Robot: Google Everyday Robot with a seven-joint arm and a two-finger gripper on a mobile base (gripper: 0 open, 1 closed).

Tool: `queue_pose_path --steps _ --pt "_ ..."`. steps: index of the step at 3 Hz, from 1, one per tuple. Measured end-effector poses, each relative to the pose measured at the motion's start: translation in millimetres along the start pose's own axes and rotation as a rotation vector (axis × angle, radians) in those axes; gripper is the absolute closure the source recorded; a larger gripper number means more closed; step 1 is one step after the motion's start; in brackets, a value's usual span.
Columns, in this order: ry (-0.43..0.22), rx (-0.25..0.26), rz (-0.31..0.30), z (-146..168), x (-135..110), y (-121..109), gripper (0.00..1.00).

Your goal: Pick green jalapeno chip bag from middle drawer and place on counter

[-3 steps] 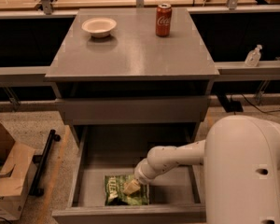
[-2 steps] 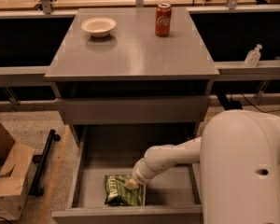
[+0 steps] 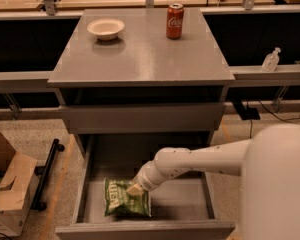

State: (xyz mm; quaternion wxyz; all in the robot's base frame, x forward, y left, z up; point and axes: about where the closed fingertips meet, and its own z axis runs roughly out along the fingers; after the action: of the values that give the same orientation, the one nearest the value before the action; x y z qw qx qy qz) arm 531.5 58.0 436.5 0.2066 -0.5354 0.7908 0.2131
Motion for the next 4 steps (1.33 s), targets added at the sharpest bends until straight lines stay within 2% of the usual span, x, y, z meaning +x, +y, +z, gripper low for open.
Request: queue_pose_path --steps 1,2,3,4 --pt "-0.174 -0.094 0.038 -36 -43 -2 1.0" --pt "-0.35 -0.149 0.054 -108 -56 -18 1.0" --pt "-0.394 -0.174 0.057 -178 -54 -34 1.0" --pt "-0.344 -0.209 0.059 -250 -44 -24 1.0"
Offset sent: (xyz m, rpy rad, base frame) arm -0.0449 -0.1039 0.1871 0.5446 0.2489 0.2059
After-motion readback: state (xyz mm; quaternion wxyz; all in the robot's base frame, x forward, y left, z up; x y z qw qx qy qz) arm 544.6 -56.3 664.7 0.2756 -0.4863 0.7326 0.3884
